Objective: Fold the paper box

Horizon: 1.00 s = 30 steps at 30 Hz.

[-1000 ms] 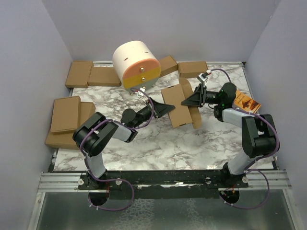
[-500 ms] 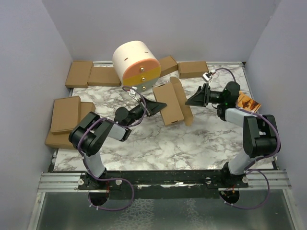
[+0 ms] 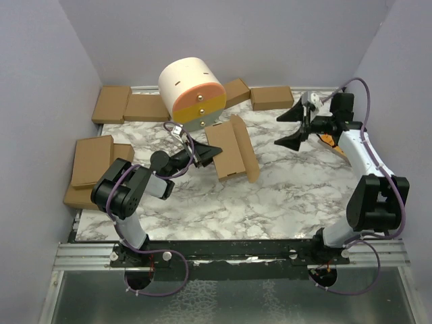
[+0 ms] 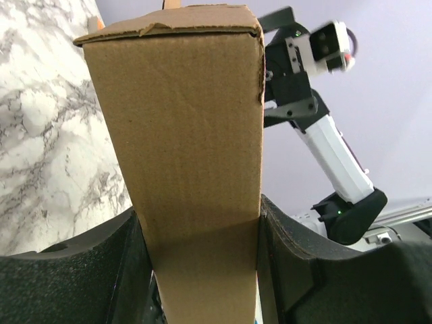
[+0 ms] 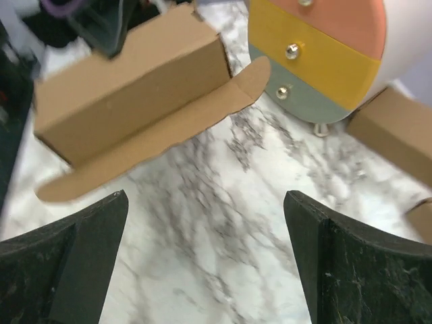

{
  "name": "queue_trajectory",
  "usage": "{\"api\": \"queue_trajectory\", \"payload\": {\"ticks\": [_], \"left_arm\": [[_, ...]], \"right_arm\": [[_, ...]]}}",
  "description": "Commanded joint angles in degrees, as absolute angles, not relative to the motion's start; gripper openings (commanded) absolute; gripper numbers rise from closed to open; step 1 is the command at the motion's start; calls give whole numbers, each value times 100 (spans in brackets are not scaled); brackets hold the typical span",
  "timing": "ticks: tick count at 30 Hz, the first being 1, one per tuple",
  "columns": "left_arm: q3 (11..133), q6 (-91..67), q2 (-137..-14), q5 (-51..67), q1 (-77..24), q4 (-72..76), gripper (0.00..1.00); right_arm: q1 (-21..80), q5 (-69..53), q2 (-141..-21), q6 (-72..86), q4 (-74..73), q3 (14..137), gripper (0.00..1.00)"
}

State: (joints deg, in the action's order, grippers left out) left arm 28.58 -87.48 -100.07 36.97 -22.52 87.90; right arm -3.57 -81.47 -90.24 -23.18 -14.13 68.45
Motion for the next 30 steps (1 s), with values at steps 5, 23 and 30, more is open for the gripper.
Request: {"api": "queue_trajectory", "payload": {"ticks": [5, 23, 30], "left_arm": [[2674, -9008, -9933, 4208, -2127, 10222, 32], [2630, -9322, -10413, 4152, -2121, 10213, 31], [2644, -9349, -10461, 4207, -2118, 10213, 31]], "right_arm": [[-297, -7858, -8783, -12383, -8061, 6930, 100], [1275, -6754, -6895, -10778, -4956, 5116, 85], [1854, -6360, -6799, -10439, -4464, 4576, 72]]}}
